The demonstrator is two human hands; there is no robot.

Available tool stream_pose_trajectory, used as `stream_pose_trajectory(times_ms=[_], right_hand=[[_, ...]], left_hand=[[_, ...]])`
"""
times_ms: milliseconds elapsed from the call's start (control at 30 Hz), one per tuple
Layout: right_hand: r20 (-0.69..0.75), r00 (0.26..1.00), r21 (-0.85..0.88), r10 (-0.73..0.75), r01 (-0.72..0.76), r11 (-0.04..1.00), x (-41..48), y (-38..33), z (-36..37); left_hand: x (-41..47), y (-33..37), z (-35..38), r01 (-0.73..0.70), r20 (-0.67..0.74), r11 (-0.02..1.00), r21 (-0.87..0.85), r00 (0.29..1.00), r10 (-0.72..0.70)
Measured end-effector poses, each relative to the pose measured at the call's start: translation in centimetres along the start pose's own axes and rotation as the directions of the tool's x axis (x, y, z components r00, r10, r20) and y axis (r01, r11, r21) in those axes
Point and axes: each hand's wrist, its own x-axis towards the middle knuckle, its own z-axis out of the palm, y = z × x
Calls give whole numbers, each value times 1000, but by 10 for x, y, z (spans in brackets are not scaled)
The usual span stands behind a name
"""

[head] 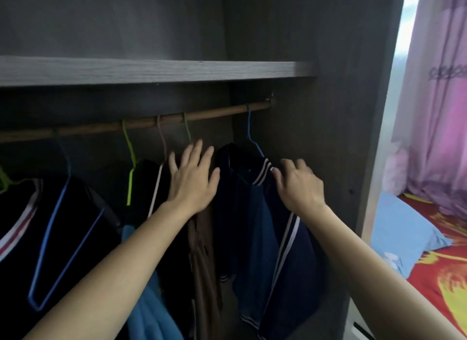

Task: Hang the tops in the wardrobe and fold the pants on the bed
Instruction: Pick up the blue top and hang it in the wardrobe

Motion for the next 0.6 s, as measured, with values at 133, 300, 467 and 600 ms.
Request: stream_pose_trajectory(times_ms=[133, 300, 467, 600], right_hand=[[-130, 991, 41, -43, 49, 998, -44, -7, -8], [-105, 994, -4, -36, 35, 999, -130, -4, -9], [-8, 1000, -110, -18, 17, 994, -199, 18, -18], [10, 1000, -143, 21, -19, 990, -228, 48, -37]], left_hand=[[-52, -7, -11, 1, -37, 998, -65, 999, -3], [-130, -3, -6, 2, -58, 990, -144, 998, -11], [-194, 16, 8, 30, 23, 985, -170, 999, -26], [-219, 46, 8, 57, 66, 977, -206, 997, -44]])
